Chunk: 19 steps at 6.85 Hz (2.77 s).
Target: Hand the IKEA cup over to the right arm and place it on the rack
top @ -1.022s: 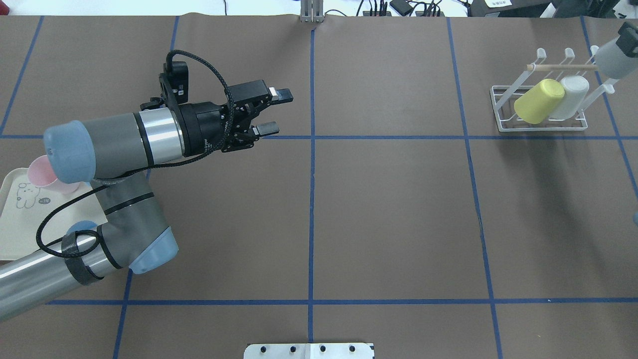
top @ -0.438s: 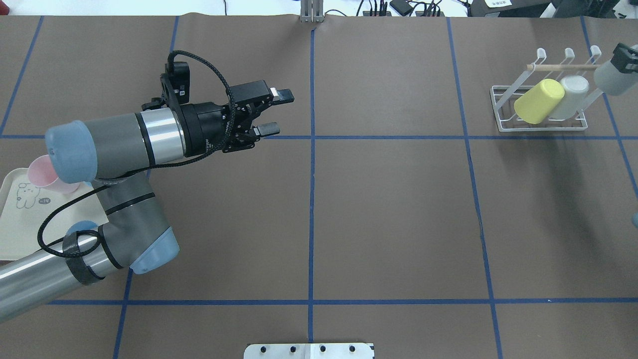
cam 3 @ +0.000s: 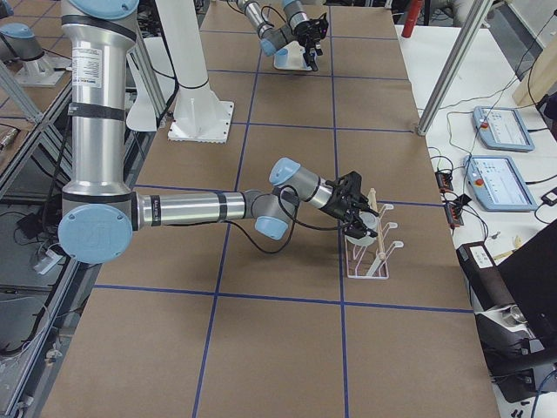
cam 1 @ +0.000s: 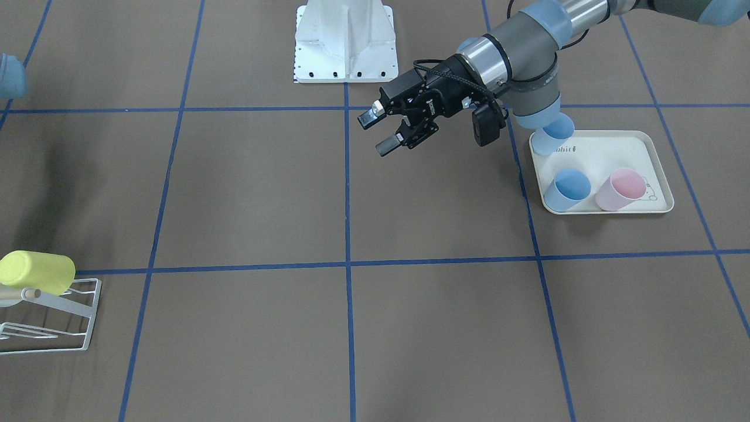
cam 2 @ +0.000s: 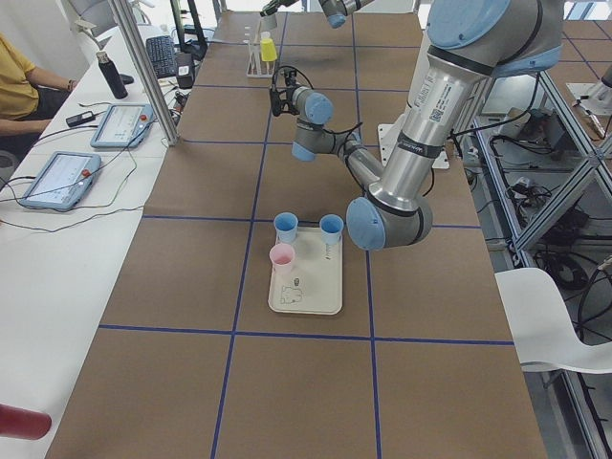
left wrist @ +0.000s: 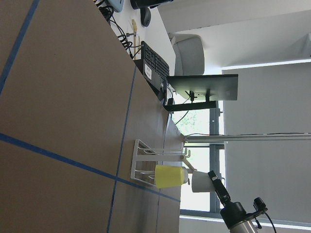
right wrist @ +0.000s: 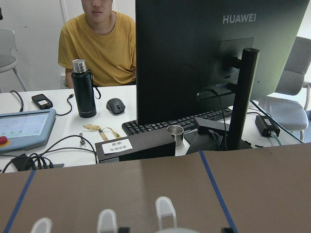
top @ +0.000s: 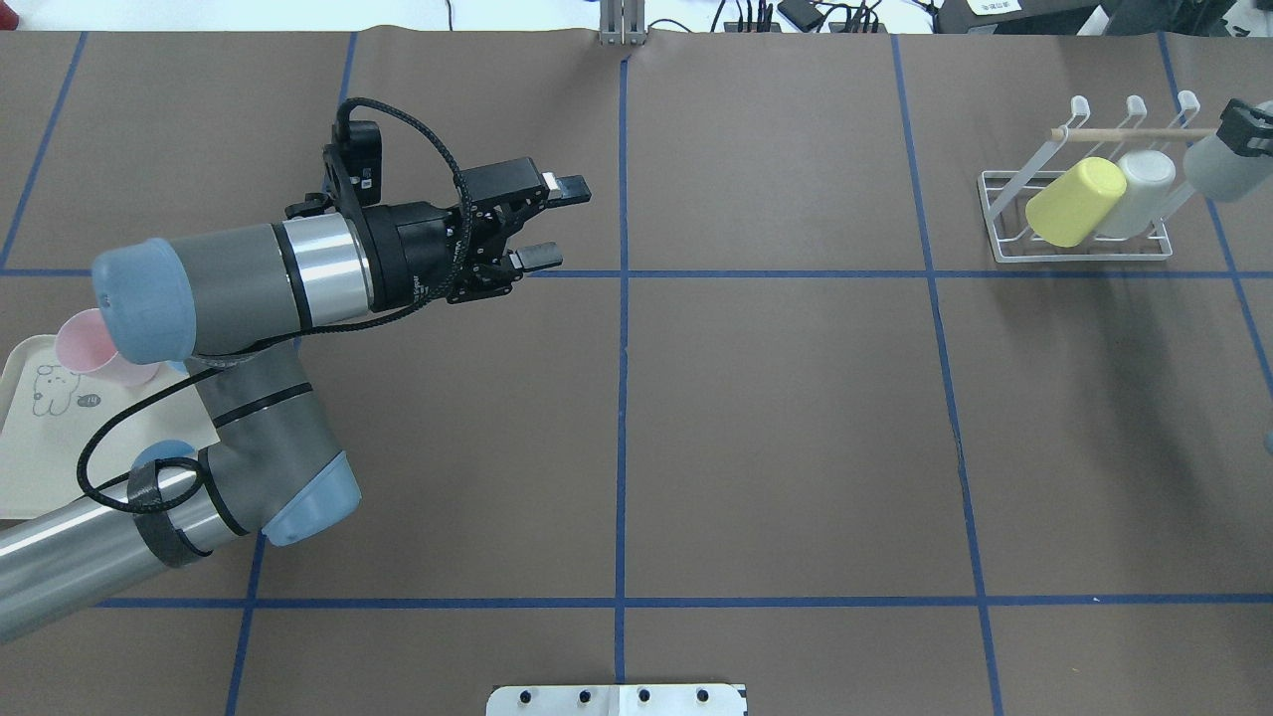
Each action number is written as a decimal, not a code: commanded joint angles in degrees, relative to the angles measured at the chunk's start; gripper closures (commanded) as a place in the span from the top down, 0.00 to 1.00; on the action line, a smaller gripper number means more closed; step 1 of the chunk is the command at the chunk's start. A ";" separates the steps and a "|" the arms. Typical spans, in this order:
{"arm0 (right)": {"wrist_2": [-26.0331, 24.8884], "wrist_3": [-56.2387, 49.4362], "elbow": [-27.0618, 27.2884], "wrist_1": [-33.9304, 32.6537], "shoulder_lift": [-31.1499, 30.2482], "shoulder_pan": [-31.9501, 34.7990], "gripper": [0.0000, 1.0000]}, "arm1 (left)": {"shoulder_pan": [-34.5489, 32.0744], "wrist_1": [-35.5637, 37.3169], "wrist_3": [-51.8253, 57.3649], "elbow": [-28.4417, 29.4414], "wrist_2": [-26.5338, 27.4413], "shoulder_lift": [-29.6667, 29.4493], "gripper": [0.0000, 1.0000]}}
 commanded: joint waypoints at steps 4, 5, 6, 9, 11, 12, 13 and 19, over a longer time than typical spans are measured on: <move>1.08 -0.15 -2.79 0.09 0.61 0.00 0.00 | 0.00 0.09 -0.17 0.00 -0.07 -1.05 0.99; 1.08 -0.15 -3.23 0.09 0.61 -0.08 0.00 | 0.00 0.09 -0.17 0.00 0.02 -1.05 0.99; 1.17 -0.15 -3.67 0.09 0.70 -0.08 0.00 | 0.00 0.09 -0.08 -0.18 0.11 -1.05 0.99; 0.99 0.55 -7.70 4.54 2.81 -0.08 1.00 | -0.09 0.18 0.27 -0.44 0.11 -0.88 0.99; 2.30 2.21 -7.38 5.63 4.13 -0.08 1.00 | -1.93 0.70 14.32 -1.66 -0.16 2.43 0.99; 6.83 4.57 -5.02 5.63 4.04 -0.08 1.00 | -3.85 2.97 21.64 -3.15 -0.16 6.72 0.99; 8.97 6.42 -3.25 5.72 3.95 0.00 1.00 | -6.22 6.12 29.37 -3.69 -0.33 9.29 0.99; 14.00 22.59 6.94 5.36 4.04 -5.69 1.00 | -23.87 15.12 80.07 -4.43 -6.53 30.05 0.98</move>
